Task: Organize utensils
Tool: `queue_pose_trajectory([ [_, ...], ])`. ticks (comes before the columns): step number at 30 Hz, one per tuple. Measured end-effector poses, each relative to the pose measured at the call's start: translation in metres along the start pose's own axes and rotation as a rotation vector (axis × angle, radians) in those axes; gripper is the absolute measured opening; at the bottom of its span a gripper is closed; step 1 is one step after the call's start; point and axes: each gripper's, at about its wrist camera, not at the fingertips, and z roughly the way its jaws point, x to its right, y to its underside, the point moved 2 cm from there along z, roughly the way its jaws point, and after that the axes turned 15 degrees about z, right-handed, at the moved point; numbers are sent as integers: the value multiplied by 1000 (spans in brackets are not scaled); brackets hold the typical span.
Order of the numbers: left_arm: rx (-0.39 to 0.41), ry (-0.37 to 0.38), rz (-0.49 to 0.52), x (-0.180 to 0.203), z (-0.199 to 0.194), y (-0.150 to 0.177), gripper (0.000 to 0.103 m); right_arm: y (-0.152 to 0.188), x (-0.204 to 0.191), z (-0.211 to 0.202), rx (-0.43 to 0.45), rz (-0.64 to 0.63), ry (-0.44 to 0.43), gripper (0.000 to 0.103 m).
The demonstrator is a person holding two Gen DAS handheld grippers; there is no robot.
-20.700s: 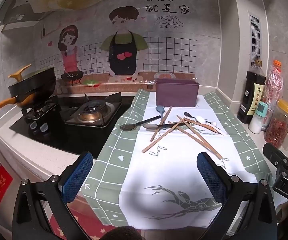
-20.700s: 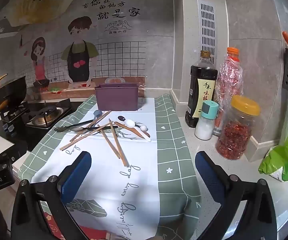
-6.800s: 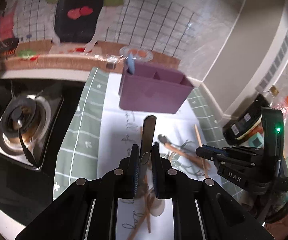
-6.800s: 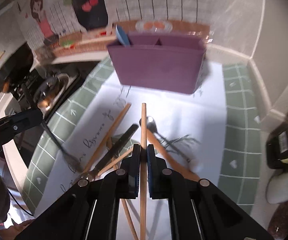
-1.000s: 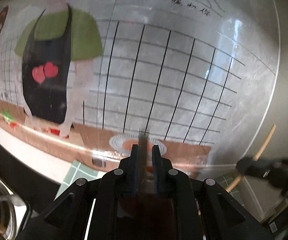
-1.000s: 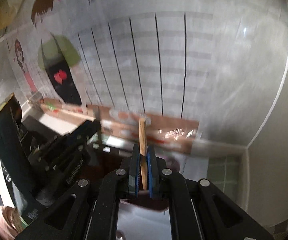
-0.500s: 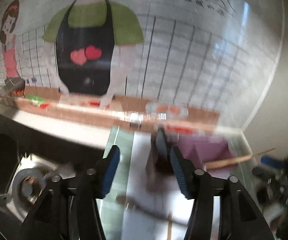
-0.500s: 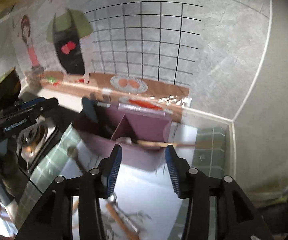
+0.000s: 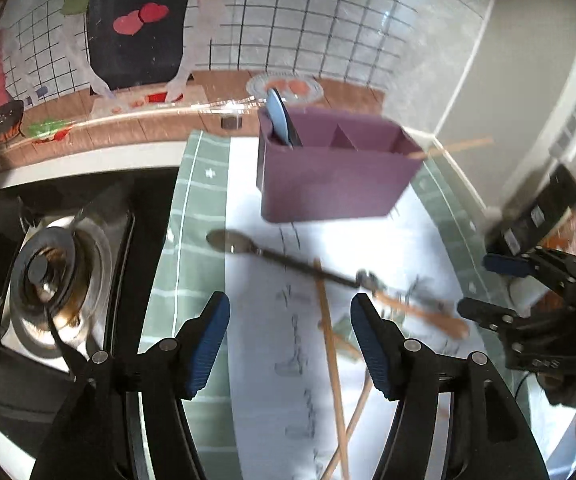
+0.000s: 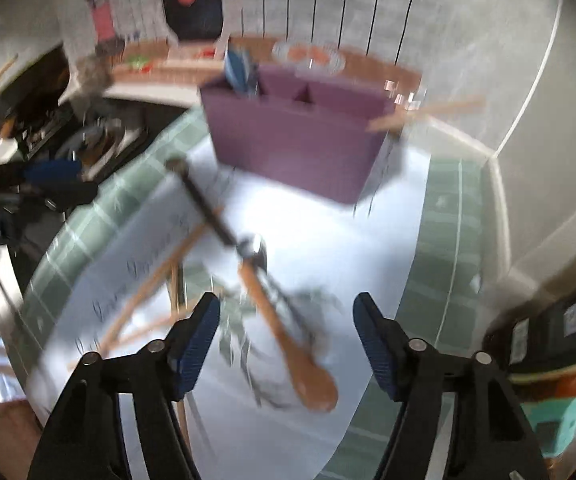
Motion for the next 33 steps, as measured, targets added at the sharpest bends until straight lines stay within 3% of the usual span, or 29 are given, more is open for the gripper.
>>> queue_pose_trajectory([
  [4,-42,18,21,6,-2,17,65,13,-3,20,-73,32,-48,43],
  [8,-75,29,11,12,1,32,65,20,-22,29,-133,67,-162,41],
  [12,-101,28,-18,10,3,45,65,32,-48,43,-162,37,-161,41],
  [16,-127,25,-46,5,3,58,65,26,-51,63,-209,171,-182,38],
  [19,-140,29,-64,4,3,65,65,20,-56,71,-206,209,-165,34],
  [23,-161,44,-73,4,9,68,65,21,-65,72,-200,188,-162,7],
  [30,-193,162,-68,15,35,49,64,25,-38,39,-157,219,-180,5],
  [33,-246,202,-50,24,58,32,51,26,-22,26,-135,250,-177,5],
])
